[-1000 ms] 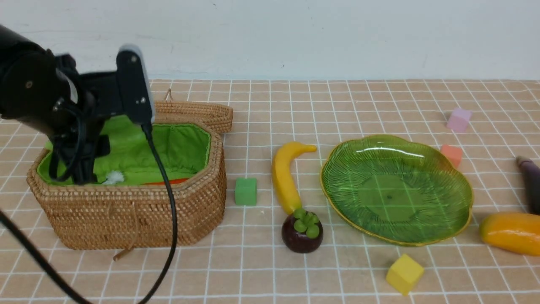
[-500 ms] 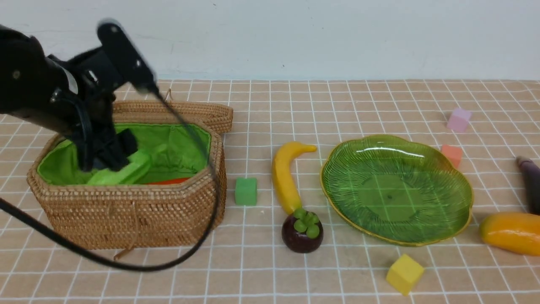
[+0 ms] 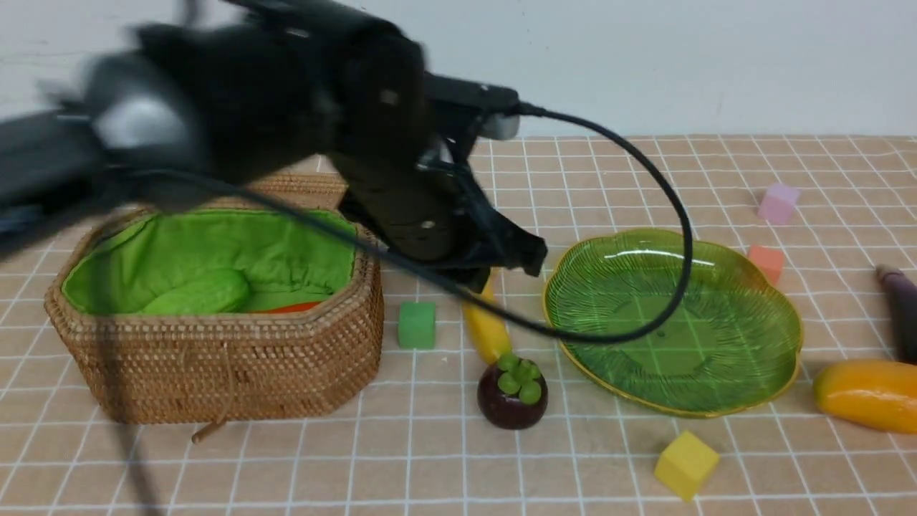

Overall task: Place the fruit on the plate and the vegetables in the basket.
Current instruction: Use the left arm to grab a banana and put it into the right plate

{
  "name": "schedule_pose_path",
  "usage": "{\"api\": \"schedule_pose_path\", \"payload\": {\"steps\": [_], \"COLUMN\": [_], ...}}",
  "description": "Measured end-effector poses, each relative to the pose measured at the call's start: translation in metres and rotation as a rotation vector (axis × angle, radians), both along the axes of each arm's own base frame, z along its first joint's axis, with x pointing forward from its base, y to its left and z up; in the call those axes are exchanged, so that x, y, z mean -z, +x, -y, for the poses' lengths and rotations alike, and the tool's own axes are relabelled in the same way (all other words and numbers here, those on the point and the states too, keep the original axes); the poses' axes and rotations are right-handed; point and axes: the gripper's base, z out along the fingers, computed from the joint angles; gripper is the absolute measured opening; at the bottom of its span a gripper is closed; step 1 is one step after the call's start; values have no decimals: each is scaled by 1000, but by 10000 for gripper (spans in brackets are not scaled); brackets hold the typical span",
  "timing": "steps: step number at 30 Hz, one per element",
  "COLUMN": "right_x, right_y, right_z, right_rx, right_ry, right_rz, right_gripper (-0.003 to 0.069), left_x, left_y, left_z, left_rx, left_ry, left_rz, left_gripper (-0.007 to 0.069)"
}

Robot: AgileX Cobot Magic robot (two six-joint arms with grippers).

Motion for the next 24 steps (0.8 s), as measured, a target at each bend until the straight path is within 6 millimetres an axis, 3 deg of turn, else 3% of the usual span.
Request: {"api": "schedule_pose_path", "payload": {"steps": [1,5,13,21,24], "right_x": [1,2,2,3,3], "right_y": [0,-1,-1,-1,-1], "right_z": [0,-1,-1,0,0], "right_rx": [-5,-14,-15,-15,-13], "right_ry": [-6,-15,-16,-20,-23], "right_rz": [-7,-20,-21,-23,-22], "right_gripper": [183,183,194,198,199], "left_x": [0,36,91,120,127], "left_y": [7,43,86,96,98], "left_z": [4,29,45,45,46], "left_rx": [-14,-48,-45,-87,-87], "left_ry": [-3,19,169,229,232], "left_rz": [8,-4,66,72,70], "left_gripper": [300,407,428,425,372]}}
